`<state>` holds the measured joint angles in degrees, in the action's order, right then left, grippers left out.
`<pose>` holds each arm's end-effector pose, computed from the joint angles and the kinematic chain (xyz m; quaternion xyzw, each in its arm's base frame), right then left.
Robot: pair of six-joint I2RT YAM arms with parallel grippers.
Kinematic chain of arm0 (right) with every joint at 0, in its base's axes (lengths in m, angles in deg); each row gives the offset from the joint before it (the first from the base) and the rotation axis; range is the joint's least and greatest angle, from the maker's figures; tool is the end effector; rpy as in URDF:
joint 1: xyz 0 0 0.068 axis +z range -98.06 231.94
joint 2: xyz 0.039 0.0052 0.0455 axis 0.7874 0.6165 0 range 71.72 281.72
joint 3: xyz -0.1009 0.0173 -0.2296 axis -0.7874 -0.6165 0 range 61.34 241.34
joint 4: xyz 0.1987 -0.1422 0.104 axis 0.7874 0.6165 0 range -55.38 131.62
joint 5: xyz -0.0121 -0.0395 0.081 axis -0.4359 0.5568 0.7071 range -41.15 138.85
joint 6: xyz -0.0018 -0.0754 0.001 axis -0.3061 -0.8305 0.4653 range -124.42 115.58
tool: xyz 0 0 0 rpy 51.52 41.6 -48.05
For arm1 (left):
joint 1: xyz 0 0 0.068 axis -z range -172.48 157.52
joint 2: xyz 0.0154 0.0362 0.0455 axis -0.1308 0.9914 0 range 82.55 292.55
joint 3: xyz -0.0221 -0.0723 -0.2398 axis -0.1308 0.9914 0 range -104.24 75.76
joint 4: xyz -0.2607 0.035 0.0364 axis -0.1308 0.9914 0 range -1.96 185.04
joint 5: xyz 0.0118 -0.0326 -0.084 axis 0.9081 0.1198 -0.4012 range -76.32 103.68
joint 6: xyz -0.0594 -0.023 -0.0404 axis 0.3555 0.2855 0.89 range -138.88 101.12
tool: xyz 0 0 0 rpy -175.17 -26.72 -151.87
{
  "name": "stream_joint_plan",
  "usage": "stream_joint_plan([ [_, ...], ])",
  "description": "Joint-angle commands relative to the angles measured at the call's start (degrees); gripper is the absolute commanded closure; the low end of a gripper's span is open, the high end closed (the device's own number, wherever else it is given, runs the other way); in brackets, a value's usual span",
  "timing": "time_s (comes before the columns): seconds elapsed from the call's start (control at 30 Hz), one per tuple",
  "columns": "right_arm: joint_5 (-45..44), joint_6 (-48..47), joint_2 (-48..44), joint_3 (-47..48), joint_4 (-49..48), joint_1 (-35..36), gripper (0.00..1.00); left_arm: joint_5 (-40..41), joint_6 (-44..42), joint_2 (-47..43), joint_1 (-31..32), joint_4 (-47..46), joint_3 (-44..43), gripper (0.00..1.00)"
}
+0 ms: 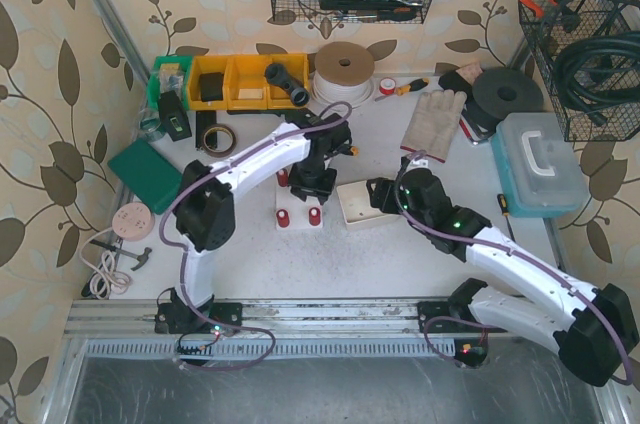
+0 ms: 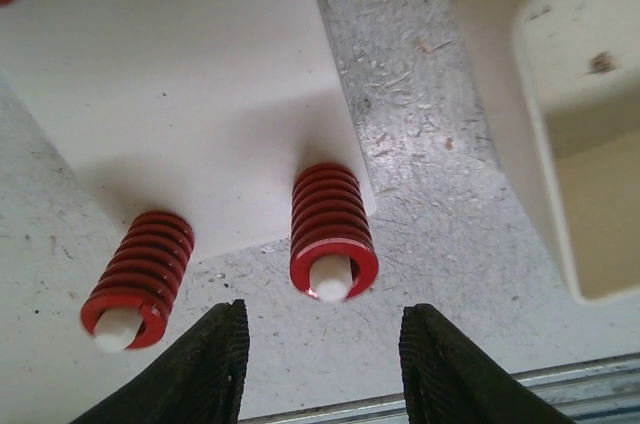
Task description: Install the large spring
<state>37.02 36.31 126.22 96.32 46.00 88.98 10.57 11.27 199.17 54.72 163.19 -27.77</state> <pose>0.2086 0.1412 0.2137 0.0787 0.8632 0.2382 0.4381 0.2618 -0.2878 0.1942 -0.1486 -0.9884 0.0308 0.0050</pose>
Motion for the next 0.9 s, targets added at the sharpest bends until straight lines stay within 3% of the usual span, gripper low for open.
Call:
stream_joint_plan([
  [0.0,-1.73,0.69,-1.13,-1.40,0.25,-0.19,0.21,3.08,2.30,-9.96,-0.53,-1.35,0.32,0.53],
  [0.1,-4.04,0.75,-0.36,-0.90,0.18,-0.21,0.17,6.62,3.85,-17.73,-0.64,-6.83,6.25,0.52],
  [0.17,-6.28,0.70,-0.01,-0.38,0.50,-0.20,0.01,8.62,4.80,-23.73,-1.34,-11.00,11.13,0.52],
  [0.33,-12.51,-2.69,-0.69,0.55,-0.89,-0.71,0.00,15.35,5.31,-40.15,-3.34,-23.31,24.36,0.46],
  [0.43,-18.06,-8.76,-2.37,2.18,-1.96,-1.81,0.00,23.48,4.39,-47.62,-3.69,-27.19,29.35,0.29],
  [0.57,-34.10,-24.43,-2.53,3.90,-4.60,-2.05,0.00,31.57,1.03,-53.80,-3.76,-35.35,37.67,0.25],
  [0.67,-44.21,-38.14,-1.03,0.99,-13.63,-3.01,0.00,38.32,-1.44,-55.59,-5.20,-37.50,42.03,0.23],
  [0.87,-39.18,-40.40,2.74,-2.05,-15.73,-12.01,0.00,43.20,-7.67,-58.48,-14.24,-51.74,55.70,0.21],
])
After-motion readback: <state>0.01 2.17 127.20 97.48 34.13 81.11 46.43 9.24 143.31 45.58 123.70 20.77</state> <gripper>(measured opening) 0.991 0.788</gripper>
